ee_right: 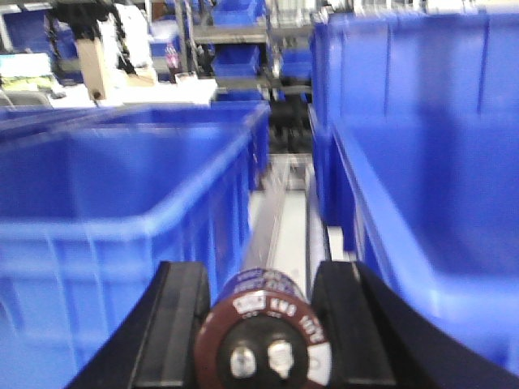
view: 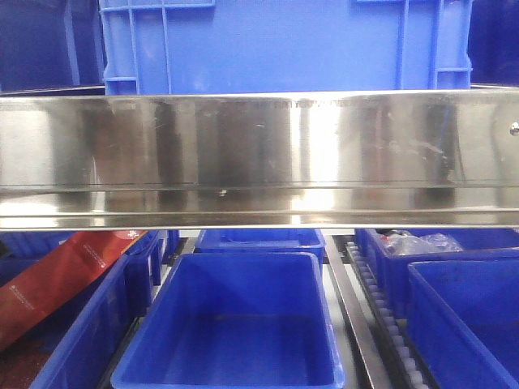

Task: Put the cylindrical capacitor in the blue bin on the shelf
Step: 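Extend both grippers over the blue bin on the shelf, then lower both capacitors into the blue bin and open both grippers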

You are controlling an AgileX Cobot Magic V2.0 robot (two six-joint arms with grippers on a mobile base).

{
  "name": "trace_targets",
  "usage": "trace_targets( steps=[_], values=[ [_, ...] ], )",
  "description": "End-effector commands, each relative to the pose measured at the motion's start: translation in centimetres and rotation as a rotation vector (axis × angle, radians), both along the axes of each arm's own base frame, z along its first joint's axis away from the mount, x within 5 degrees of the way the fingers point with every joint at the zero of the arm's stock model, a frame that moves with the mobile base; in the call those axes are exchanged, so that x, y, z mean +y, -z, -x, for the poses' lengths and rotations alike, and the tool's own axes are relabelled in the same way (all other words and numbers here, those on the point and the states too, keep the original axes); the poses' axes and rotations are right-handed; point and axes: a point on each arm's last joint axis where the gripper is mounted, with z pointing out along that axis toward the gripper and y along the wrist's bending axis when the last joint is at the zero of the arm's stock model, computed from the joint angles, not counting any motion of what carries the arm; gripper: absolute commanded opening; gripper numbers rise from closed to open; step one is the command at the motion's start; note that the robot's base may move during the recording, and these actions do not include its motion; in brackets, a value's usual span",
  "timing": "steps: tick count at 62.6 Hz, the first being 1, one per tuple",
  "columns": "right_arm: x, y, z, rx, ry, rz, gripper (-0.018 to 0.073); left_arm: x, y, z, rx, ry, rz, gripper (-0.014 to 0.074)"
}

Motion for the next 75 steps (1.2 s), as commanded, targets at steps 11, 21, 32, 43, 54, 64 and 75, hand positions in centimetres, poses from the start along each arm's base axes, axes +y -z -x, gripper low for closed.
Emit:
trace_targets(
  steps=[11, 21, 32, 43, 54, 64, 75],
  values=[
    [2.5, -5.1, -4.1, -0.077, -0.112, 0.098, -0.0168, -1.4, -3.4, -6.3, 0.117, 0.088, -0.013, -0.0111],
    [5.2, -6.7, -9.1, -0.06, -0.175, 0.099, -0.0168, -5.2, -5.5, -12.6, 0.188, 0.229, -0.082, -0.0111],
    [7.8, -7.5, -15.4, -0.025, -0.195, 0.108, -0.0168, -9.7, -6.0, -20.2, 0.254, 0.312, -0.097, -0.0111],
    [9.4, -6.3, -19.5, 0.03, -0.201, 0.121, -0.0168, -12.0, -5.5, -26.1, 0.303, 0.323, -0.048, -0.0111],
    [10.3, -4.0, -21.9, 0.099, -0.207, 0.129, -0.0108, -13.4, -3.6, -29.0, 0.401, 0.335, -0.012, -0.0096],
    [10.7, -3.4, -22.3, 0.115, -0.216, 0.131, 0.0283, -14.6, -2.7, -29.1, 0.437, 0.359, -0.025, 0.0167],
    [10.7, -3.5, -22.0, 0.13, -0.22, 0.135, 0.0569, -15.0, -2.6, -28.9, 0.447, 0.372, -0.03, 0.0629]
  ],
)
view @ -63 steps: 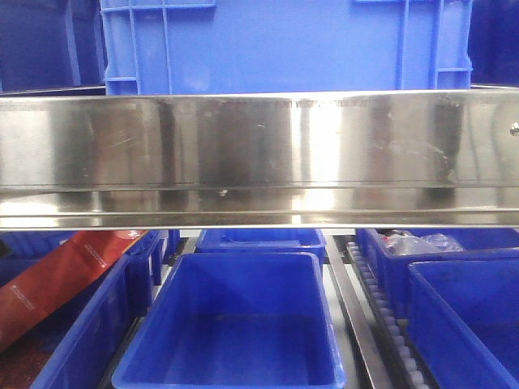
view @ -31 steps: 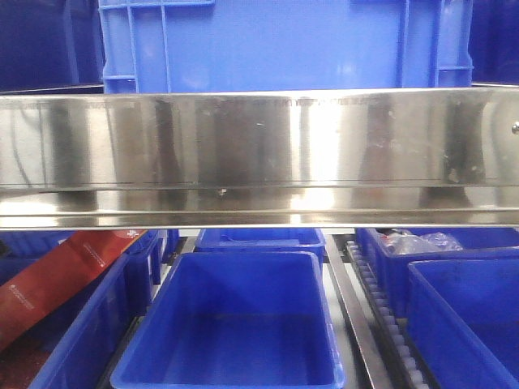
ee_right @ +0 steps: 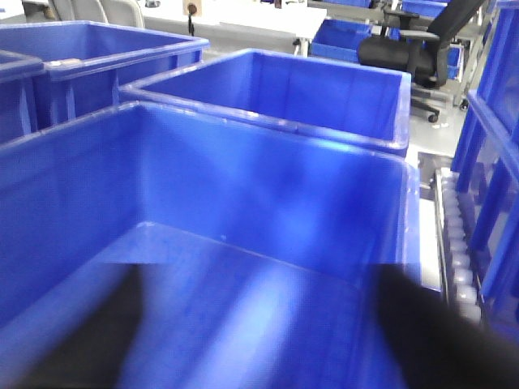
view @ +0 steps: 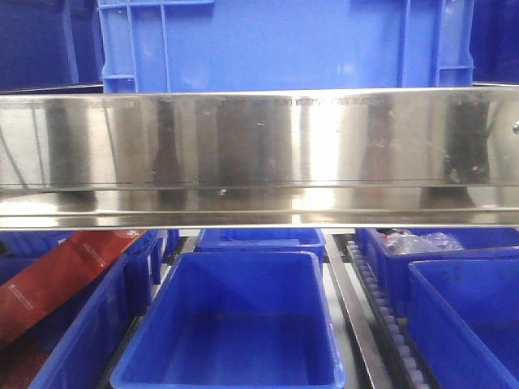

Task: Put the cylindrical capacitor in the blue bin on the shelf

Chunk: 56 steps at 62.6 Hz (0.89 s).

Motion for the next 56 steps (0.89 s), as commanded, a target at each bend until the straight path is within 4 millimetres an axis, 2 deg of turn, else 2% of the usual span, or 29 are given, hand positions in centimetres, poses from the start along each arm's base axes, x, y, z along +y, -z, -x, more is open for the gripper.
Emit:
trace_targets(
  steps=[1, 8, 15, 20, 26, 28, 31, 36, 43, 49, 56],
  values=[
    [-0.1, -1.1, 0.6, -0.032, -0.004, -0.008, 0.0568, -0.2, -0.7, 0.2, -0.02, 0.007, 0.012, 0.0609],
    [-0.3, -1.6, 1.2, -0.026, -0.008, -0.006, 0.0559, -0.1, -0.8, 0.4, -0.009, 0.006, 0.005, 0.0512],
    [-0.7, -2.8, 2.7, -0.022, -0.016, -0.004, 0.0538, 0.4, -2.2, 1.5, -0.049, 0.005, -0.009, 0.0365],
    [-1.1, -3.5, 3.9, -0.002, -0.025, 0.004, 0.0408, 1.1, -3.7, 3.0, -0.062, 0.003, -0.007, 0.0173],
    [-1.8, -4.2, 5.2, 0.025, -0.024, 0.016, 0.0118, 2.0, -5.3, 5.0, -0.048, -0.002, -0.012, -0.0111],
    [-1.9, -4.4, 5.6, 0.037, -0.028, 0.021, 0.0022, 2.3, -5.5, 5.6, -0.033, -0.004, -0.02, -0.011],
    [-2.1, -4.4, 6.4, 0.073, -0.036, 0.035, -0.0169, 2.6, -5.9, 6.4, -0.017, -0.006, -0.026, -0.0111],
    [-2.4, -4.4, 7.5, 0.129, -0.048, 0.056, -0.016, 3.2, -6.3, 7.5, 0.001, -0.01, -0.033, -0.0111],
    [-3.0, -4.0, 9.1, 0.126, -0.048, 0.053, -0.0162, 4.0, -6.6, 9.3, -0.079, -0.008, -0.011, -0.0111],
    [-3.7, -2.9, 10.7, 0.08, -0.034, 0.035, -0.0162, 4.6, -5.5, 11.1, -0.123, -0.004, 0.027, -0.0111],
    [-4.7, -1.3, 13.2, 0.023, -0.02, 0.013, -0.0162, 5.5, -2.8, 13.3, -0.11, 0.002, 0.048, -0.0111]
  ],
)
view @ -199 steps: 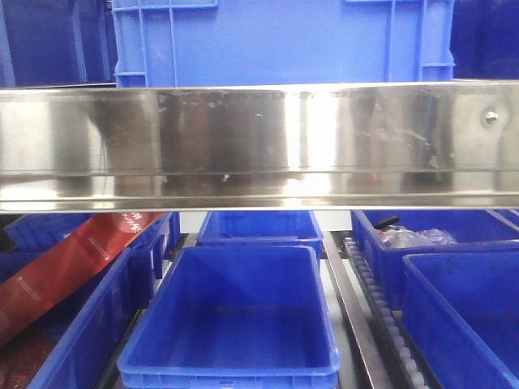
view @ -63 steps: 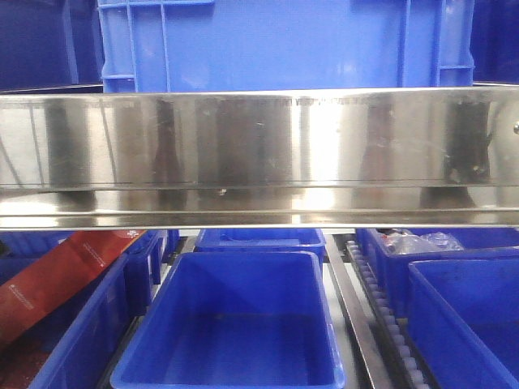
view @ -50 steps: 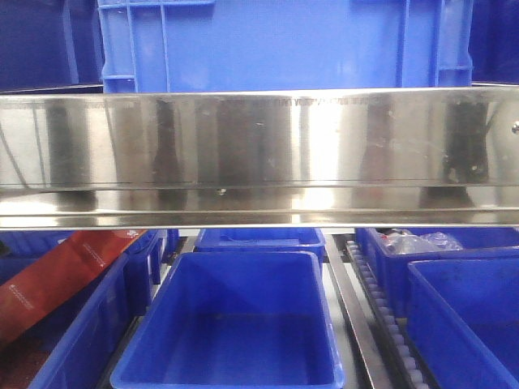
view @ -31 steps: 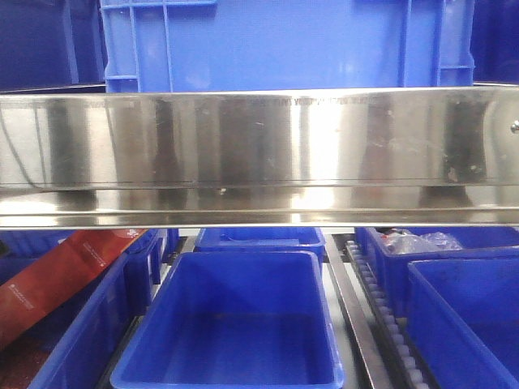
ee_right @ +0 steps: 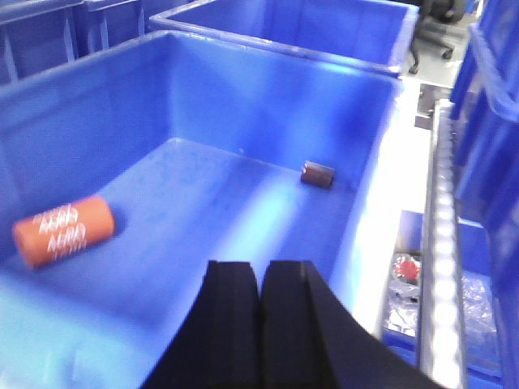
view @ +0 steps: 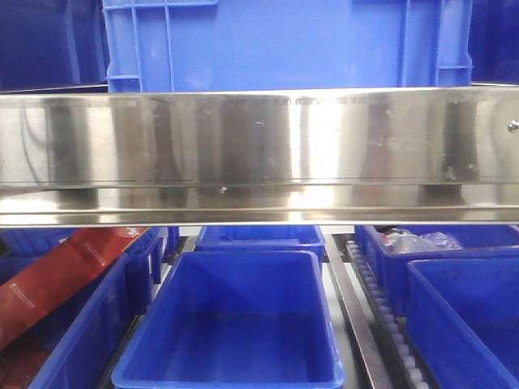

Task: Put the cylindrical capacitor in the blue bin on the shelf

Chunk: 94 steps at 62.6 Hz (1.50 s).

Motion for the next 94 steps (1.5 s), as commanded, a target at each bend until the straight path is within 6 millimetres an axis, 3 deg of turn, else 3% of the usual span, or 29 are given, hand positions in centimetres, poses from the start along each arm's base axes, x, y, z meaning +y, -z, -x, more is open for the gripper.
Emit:
trace_targets(
  steps=[1, 18, 24, 40, 51, 59, 83, 88, 94],
  values=[
    [-0.9, 0.4, 1.9, -0.081, 0.016, -0.023, -0.0162, 0.6, 1.6, 1.8, -0.019, 0.007, 0.042, -0.0111],
    [-3.3, 5.6, 8.2, -0.167, 0.038, -0.055, -0.0162, 3.1, 8.1, 7.7, -0.048, 0.012, 0.094, -0.0111],
    [-4.1, 7.2, 10.4, -0.19, 0.039, -0.063, -0.0162, 3.9, 9.5, 9.8, -0.068, 0.012, 0.102, -0.0111],
    [-5.9, 7.8, 16.0, -0.296, 0.025, -0.102, -0.0162, 6.4, 10.0, 14.7, -0.203, -0.015, 0.154, -0.0111],
    [-6.8, 7.2, 18.5, -0.403, 0.025, -0.141, -0.0162, 7.0, 10.2, 16.3, -0.248, -0.019, 0.171, -0.0111],
    [-7.1, 7.1, 19.3, -0.44, 0.025, -0.154, -0.0162, 7.1, 10.1, 16.5, -0.257, -0.019, 0.174, -0.0111],
    [-7.1, 7.1, 19.4, -0.442, 0.025, -0.155, -0.0162, 7.1, 10.1, 16.5, -0.257, -0.019, 0.174, -0.0111],
    [-7.1, 7.6, 19.1, -0.449, 0.031, -0.147, -0.0162, 7.1, 10.1, 16.5, -0.257, -0.019, 0.174, -0.0111],
    [-7.3, 9.6, 18.6, -0.509, 0.064, -0.006, -0.0162, 7.1, 10.1, 16.5, -0.257, -0.019, 0.174, -0.0111]
  ],
)
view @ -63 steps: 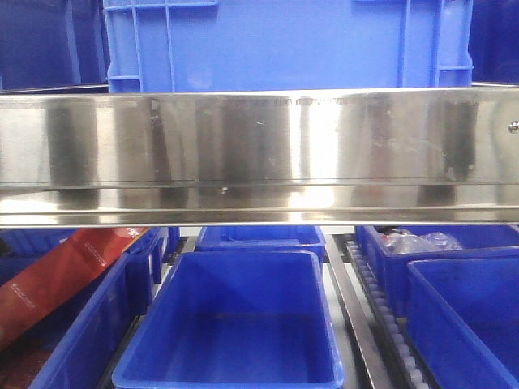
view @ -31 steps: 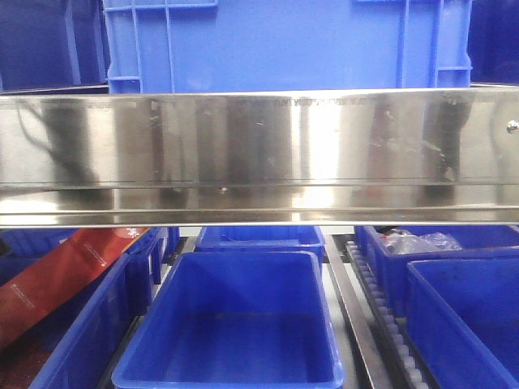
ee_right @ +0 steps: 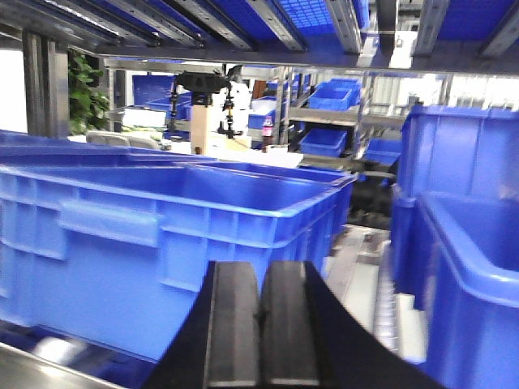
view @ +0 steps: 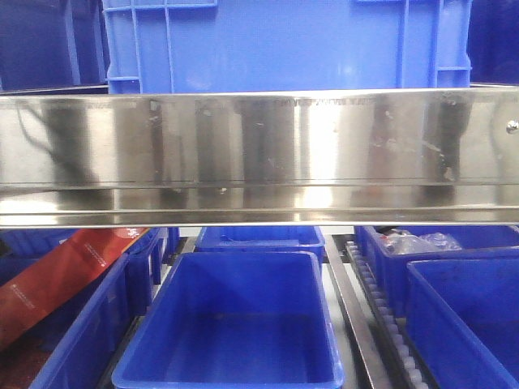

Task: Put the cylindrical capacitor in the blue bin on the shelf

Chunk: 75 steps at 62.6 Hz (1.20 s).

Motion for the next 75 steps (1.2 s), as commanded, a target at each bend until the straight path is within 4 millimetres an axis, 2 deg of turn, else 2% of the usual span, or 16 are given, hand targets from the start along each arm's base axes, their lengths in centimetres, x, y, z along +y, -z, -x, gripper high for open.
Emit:
trace_targets(
  steps=[1, 6, 10, 17, 28, 38, 75],
  values=[
    [-0.2, 1.5, -0.3, -0.054, 0.047, 0.075, -0.0162, 0.1, -0.1, 0.1, -0.012, -0.002, 0.019, -0.0111],
    [-0.3, 4.2, -0.4, -0.038, 0.076, 0.082, -0.0162, 0.1, -0.1, 0.1, -0.012, -0.002, 0.019, -0.0111],
    [-0.4, 6.5, -0.5, 0.016, 0.106, 0.012, -0.0162, 0.1, -0.1, 0.1, -0.012, -0.002, 0.019, -0.0111],
    [-0.7, 10.2, -1.6, 0.127, 0.213, -0.037, -0.0162, 0.1, -0.1, 0.1, -0.012, -0.002, 0.019, -0.0111],
    [-1.3, 13.0, -2.1, 0.198, 0.335, -0.073, -0.0162, 0.1, -0.1, 0.1, -0.012, -0.002, 0.019, -0.0111],
    [-1.4, 12.9, -2.2, 0.145, 0.344, -0.082, -0.0162, 0.1, -0.1, 0.1, -0.012, -0.002, 0.019, -0.0111],
    [-1.3, 12.9, -2.2, 0.145, 0.339, -0.104, -0.0162, 0.1, -0.1, 0.1, -0.012, -0.002, 0.019, -0.0111]
  ],
)
